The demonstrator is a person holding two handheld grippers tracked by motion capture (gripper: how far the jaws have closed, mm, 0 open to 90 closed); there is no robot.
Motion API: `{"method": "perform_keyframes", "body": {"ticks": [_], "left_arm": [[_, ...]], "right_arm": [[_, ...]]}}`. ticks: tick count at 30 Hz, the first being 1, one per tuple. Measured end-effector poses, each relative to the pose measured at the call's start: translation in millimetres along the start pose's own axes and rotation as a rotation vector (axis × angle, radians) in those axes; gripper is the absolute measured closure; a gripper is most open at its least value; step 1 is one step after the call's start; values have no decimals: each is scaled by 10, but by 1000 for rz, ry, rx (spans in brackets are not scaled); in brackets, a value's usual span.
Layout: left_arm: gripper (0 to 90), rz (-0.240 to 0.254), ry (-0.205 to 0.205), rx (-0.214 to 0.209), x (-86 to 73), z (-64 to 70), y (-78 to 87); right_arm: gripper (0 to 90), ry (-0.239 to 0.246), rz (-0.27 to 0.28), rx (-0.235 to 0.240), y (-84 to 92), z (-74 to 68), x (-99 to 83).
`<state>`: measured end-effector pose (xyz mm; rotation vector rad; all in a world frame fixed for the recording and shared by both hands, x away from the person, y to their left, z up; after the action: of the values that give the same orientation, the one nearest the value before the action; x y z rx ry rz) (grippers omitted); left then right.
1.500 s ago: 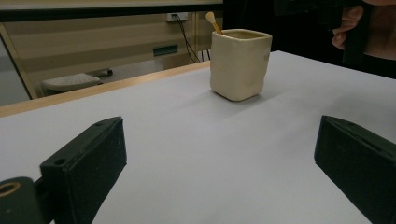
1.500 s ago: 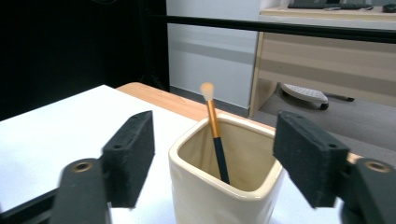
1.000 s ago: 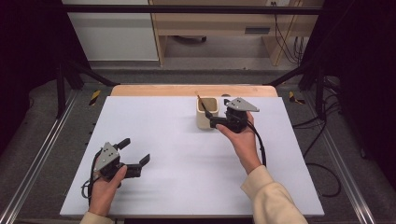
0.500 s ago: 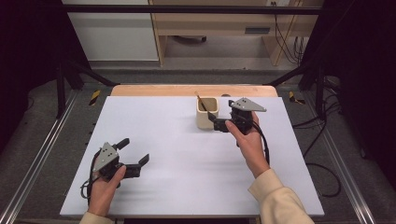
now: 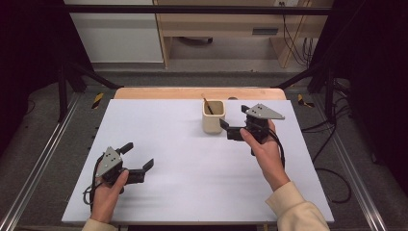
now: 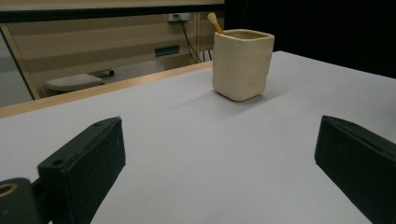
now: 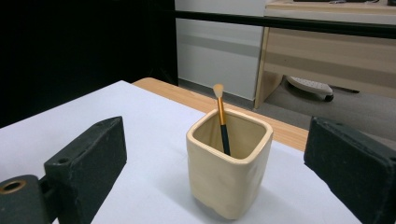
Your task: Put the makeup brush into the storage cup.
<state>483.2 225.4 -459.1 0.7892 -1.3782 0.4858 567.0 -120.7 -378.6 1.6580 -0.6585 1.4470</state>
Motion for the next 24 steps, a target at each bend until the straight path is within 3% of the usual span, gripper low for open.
{"method": "perform_keyframes", "body": {"ticks": [24], "left_arm": [[11, 0, -6, -7, 0, 11, -1]], "right_arm": [[62, 27, 23, -43, 392, 186, -130]]}}
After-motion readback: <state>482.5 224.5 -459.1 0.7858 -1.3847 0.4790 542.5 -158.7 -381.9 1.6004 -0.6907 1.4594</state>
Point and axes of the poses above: each handheld gripper's, and its own axes: y roughly backward along the jaws, x roughly out of its top, z roughly to its right, the point moved 6 cm from there along -y, roughly forward along the jaws, and after that the axes turned 4 degrees about -x, right-handed, at the moved point
